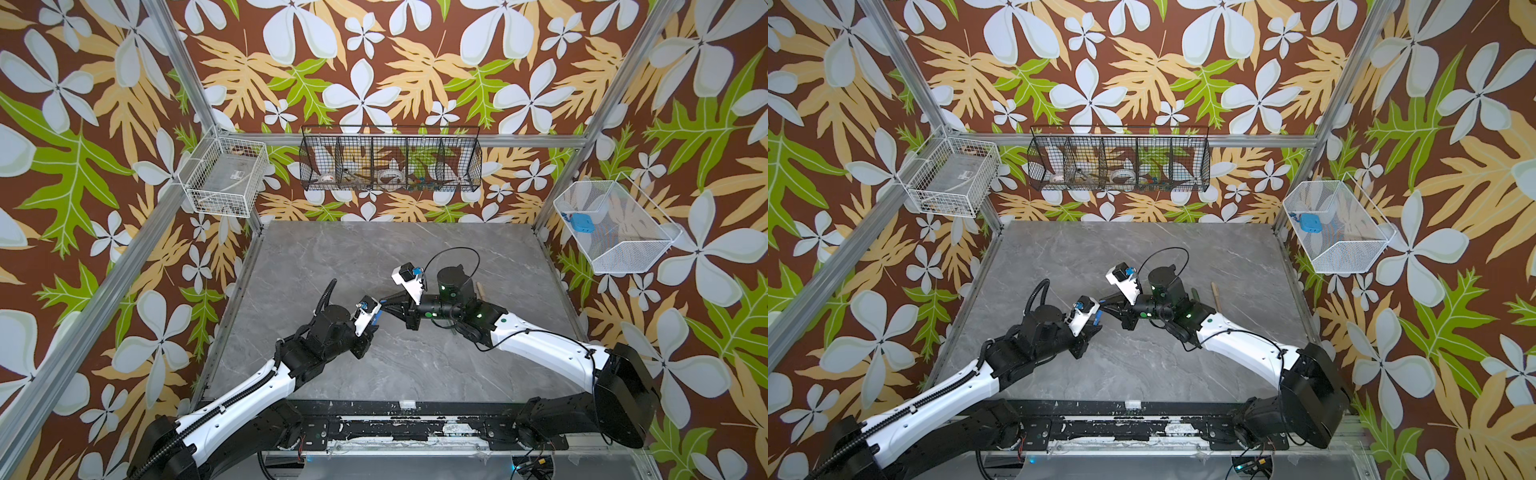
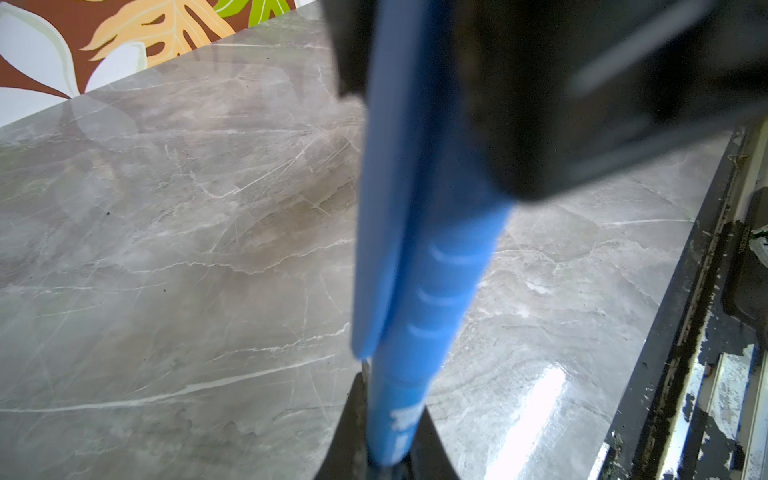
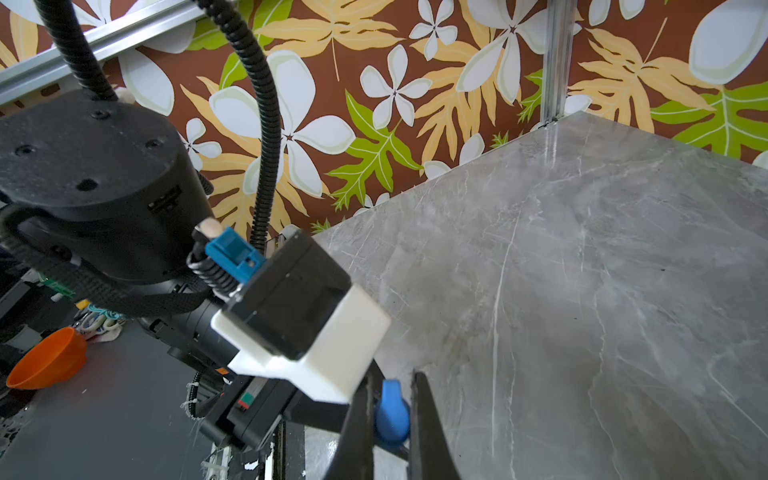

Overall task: Insert the pens into the pen caps
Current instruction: 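Press the cap down onto the pen while both grippers hold it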

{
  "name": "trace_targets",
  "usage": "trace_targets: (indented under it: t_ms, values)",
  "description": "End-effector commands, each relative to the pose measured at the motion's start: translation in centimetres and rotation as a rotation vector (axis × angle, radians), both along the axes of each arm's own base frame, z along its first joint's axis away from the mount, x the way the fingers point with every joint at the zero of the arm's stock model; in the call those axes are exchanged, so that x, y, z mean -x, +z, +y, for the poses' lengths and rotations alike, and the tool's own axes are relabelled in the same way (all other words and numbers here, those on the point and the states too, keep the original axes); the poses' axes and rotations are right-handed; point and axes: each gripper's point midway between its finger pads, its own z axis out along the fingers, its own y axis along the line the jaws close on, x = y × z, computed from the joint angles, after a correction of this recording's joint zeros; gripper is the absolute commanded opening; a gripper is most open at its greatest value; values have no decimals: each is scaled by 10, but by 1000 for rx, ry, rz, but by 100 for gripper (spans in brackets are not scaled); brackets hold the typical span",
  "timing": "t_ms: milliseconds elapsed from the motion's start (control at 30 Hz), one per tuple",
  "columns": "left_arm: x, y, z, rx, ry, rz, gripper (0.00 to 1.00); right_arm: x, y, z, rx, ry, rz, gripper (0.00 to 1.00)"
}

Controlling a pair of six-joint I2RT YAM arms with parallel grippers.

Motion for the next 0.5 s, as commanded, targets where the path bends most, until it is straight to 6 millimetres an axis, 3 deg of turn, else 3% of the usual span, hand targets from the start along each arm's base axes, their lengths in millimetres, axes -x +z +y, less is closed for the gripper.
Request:
trace_targets:
  t_ms: [0,133,300,467]
  values:
    - [-1,292,17,835,63,-858,0,51,-58,-11,127,141,316,0]
    - [-1,289,-8,829,-55,-783,0,36,-47,-17,132,70,257,0]
    - [-12,233,-44,763,-168,-553,0,6,0,-40,52,-30,160,0]
    - [-2,176,-65,678,-235,-365,0,-14,27,-60,16,-74,130,1]
